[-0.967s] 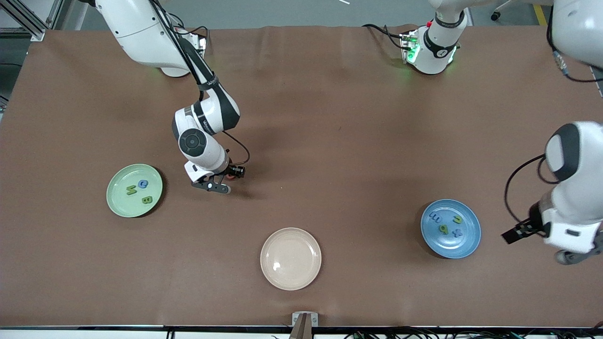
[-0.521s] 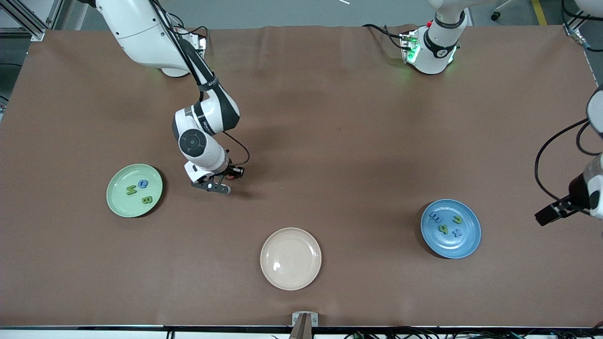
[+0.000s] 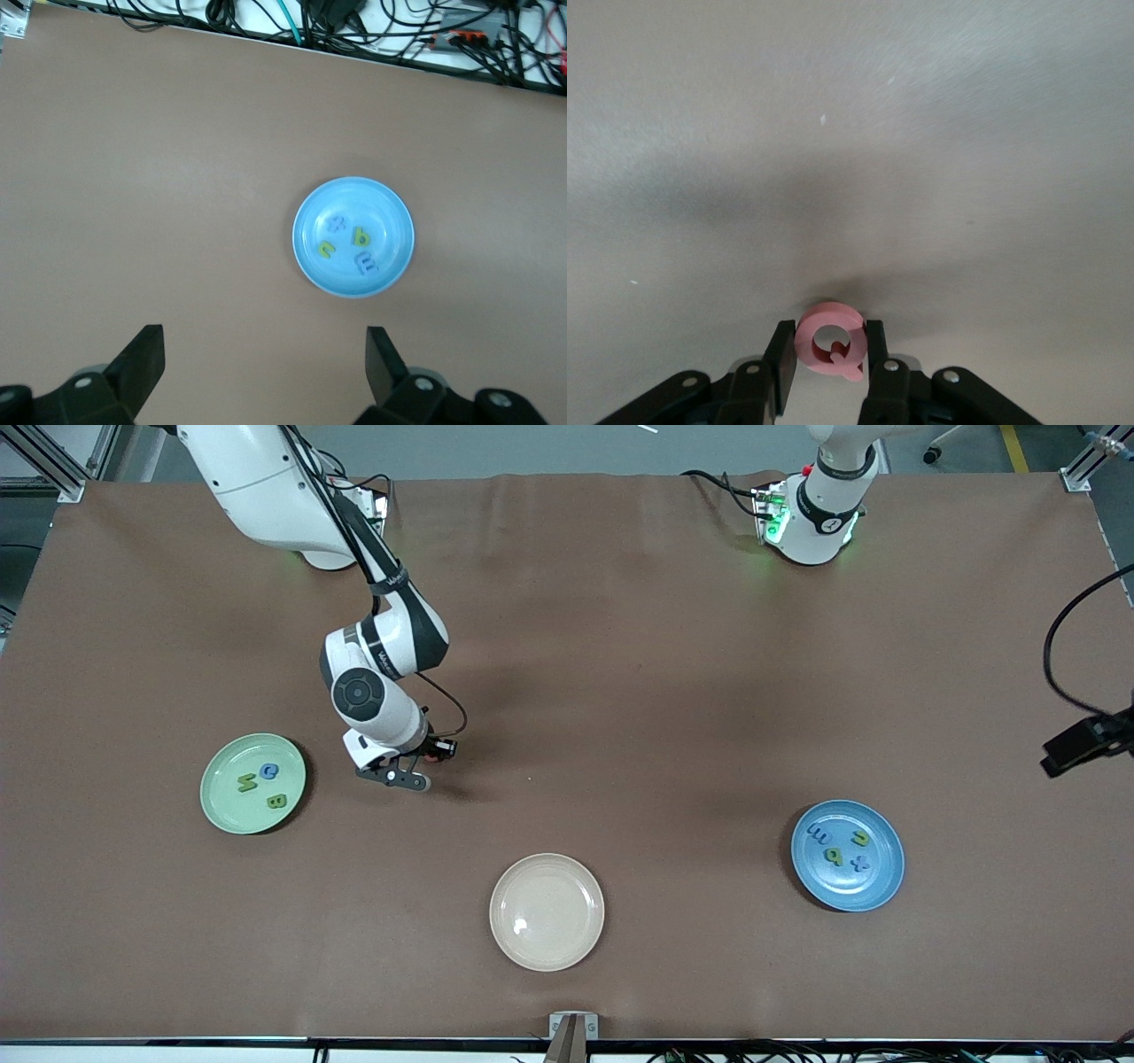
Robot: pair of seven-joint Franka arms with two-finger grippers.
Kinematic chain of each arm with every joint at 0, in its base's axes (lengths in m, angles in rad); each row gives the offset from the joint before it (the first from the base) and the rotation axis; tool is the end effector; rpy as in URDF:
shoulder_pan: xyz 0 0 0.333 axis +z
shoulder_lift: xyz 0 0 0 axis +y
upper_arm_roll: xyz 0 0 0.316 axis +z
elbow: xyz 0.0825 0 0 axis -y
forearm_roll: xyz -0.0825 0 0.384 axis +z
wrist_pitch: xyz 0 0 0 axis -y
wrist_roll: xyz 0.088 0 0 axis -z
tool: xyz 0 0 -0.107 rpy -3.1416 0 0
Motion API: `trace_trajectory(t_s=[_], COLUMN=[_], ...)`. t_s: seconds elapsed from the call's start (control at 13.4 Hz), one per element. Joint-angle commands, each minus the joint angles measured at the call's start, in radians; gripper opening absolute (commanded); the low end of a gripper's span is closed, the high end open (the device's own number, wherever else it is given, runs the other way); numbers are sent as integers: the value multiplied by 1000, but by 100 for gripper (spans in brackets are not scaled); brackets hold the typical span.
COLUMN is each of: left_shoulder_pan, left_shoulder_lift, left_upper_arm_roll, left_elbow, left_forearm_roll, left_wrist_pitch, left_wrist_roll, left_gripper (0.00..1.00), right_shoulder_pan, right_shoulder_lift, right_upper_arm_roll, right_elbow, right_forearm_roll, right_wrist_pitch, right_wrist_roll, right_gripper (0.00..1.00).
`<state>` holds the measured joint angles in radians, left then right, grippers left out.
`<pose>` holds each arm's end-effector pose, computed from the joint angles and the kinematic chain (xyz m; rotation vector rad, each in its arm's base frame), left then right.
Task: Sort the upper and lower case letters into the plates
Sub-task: 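Place the pink Q onto the green plate with the right gripper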
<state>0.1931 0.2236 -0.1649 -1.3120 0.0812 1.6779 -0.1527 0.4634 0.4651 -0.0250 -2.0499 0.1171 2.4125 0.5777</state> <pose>0.6319 0.0390 0.6271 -3.0839 -0.2857 -0.2290 0.5286 0.2486 0.2004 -3.1109 0.3571 0.1868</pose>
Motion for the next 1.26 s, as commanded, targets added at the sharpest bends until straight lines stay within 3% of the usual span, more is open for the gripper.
trace_trajectory(t_s=[0.0,0.37,0.67,0.82,1.19], left_shoulder_pan=[-126,-144,-132,-75,-93], left_shoulder_lift=[-91,-211,-274,-274,-291], left_upper_arm_roll=[193,217,209,126,128], left_elbow=[-39,-170,-259,-257,-273], left_forearm_roll=[-98,-110,-110,-100,-104], left_wrist_pitch=[-84,-132,-129,-129,-133], left_wrist_roll=[96,134,139,137,137], left_gripper=[100,100,100,100,100], right_shoulder_pan=[-86,-316,-457,-483,-505], right_shoulder_lift=[-149,-195,-151,-106,-25], right_upper_arm_roll=[-1,-1,0,1,2], right_elbow=[-29,-50,-49,-50,-81], right_forearm_roll=[-5,-40,-40,-40,-40], right_wrist_pitch=[-152,-196,-97,-28,123], right_wrist_roll=[-120,-477,-740,-809,-852], right_gripper=[20,20,20,20,20])
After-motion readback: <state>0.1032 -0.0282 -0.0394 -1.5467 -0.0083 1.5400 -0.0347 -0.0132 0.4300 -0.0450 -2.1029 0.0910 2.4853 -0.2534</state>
